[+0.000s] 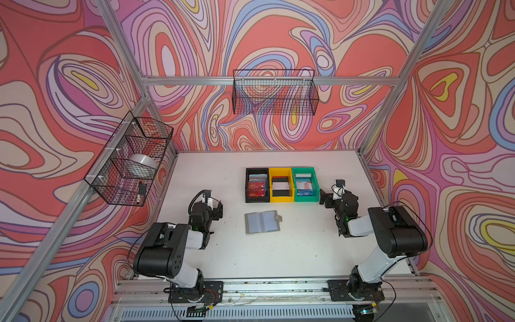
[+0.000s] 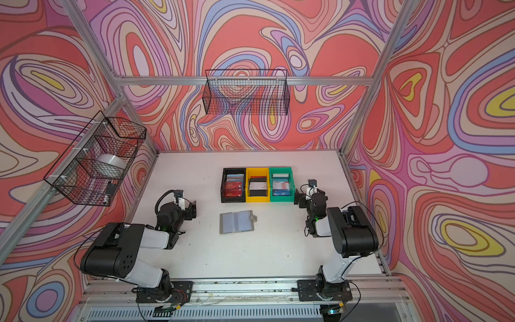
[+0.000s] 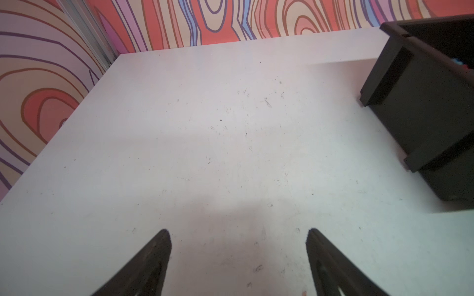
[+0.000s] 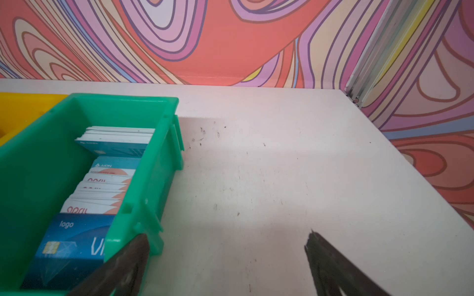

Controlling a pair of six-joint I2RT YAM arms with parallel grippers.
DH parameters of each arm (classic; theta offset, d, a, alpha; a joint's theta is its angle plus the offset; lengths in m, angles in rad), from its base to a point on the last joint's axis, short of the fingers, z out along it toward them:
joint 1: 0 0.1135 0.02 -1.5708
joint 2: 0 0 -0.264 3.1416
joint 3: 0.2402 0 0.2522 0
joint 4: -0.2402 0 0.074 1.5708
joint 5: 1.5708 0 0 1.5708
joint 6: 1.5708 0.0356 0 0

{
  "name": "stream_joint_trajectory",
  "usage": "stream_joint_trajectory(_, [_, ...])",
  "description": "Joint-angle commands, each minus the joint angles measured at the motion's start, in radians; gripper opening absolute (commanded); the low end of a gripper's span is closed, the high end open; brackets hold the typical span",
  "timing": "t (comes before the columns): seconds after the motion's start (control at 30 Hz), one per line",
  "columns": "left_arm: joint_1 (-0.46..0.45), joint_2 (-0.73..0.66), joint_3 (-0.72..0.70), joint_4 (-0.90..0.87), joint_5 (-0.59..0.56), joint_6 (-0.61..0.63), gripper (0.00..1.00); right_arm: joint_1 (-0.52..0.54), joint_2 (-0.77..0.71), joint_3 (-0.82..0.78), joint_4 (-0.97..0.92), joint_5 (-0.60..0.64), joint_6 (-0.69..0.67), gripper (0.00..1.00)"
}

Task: Take the credit cards out of the card holder
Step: Reset both arms

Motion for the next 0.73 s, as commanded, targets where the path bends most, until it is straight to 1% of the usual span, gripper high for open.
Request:
stream_joint_trajectory(0.0, [0.016,0.006,0.016,0.12,0.063,0.018,0.86,-0.008,-0.001,0.013,0.017,0.025,0.036,0.98])
stream_joint_trajectory(0.03, [0.02,0.017,0.031,0.102,0.059,0.012,0.88,-0.007,0.001,0.02,0.008,0.046,0.041,0.98])
stream_joint_trajectory(0.1, [0.031,-0.014,0.101,-0.08,0.077,0.006,0.88,-0.007,0.001,0.047,-0.043,0.082,0.054,0.98])
stream_joint_trajectory(0.17, [0.052,0.014,0.094,-0.018,0.071,-0.021,0.89,-0.007,0.003,0.044,-0.032,0.086,0.056,0.99])
stream_joint_trajectory(0.23, [0.056,-0.003,0.112,-0.084,0.06,-0.034,0.91,-0.009,0.003,0.045,-0.031,0.087,0.053,0.99])
stream_joint_trajectory(0.3, [0.055,0.009,0.108,-0.053,0.052,-0.035,1.0,-0.008,0.004,0.044,-0.031,0.086,0.053,0.98])
stream_joint_trajectory(0.37, [0.055,0.002,0.116,-0.082,0.047,-0.038,1.0,-0.008,0.004,0.044,-0.032,0.087,0.054,0.99])
stream_joint_trajectory(0.7, [0.055,0.005,0.11,-0.066,0.034,-0.044,1.0,-0.009,0.004,0.045,-0.034,0.085,0.053,0.98])
